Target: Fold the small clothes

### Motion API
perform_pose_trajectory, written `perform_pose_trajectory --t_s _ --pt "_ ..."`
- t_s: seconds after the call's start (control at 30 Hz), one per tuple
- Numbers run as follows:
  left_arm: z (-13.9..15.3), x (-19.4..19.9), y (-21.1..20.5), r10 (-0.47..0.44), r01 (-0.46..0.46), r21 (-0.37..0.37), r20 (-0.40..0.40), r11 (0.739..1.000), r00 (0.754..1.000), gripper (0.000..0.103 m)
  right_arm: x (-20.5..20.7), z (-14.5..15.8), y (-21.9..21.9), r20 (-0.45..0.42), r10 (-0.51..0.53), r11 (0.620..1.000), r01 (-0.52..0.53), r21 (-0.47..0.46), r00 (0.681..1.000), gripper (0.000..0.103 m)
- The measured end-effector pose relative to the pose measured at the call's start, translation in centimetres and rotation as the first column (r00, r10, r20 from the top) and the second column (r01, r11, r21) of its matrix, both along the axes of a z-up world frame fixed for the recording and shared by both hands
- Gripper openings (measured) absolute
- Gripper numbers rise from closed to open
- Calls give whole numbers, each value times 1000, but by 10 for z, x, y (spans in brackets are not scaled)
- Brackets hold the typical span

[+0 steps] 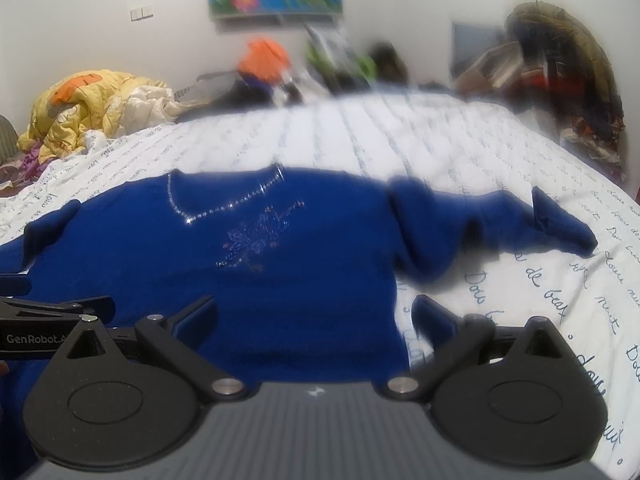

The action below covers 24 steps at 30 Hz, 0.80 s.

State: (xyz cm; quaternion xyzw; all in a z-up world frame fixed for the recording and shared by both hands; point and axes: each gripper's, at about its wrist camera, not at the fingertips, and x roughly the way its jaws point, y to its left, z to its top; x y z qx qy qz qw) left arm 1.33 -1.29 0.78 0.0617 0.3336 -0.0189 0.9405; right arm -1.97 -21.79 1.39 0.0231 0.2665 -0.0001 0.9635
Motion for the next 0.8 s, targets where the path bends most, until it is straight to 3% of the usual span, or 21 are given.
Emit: perform_pose_trajectory --t_s 0.2,0.3,0.5,0.63,0.8 --pt "1 6 -6 -18 18 -16 46 1000 999 103 2 0 -5 17 63 998 -63 -30 998 103" --pt "-1 14 -7 -11 12 -17 42 1000 999 103 3 3 -24 40 45 999 -44 -24 998 103" --pt "-7 13 -8 -14 14 -19 17 1000 1000 103 8 11 -90 103 -128 991 131 -25 986 103" --pt "-10 12 -9 -24 24 1 7 1000 1000 103 25 13 -141 106 -283 953 292 -77 953 103" --pt "-8 11 -9 -24 24 -11 1 1000 1000 103 58 -1 -187 76 -352 924 359 -133 933 103"
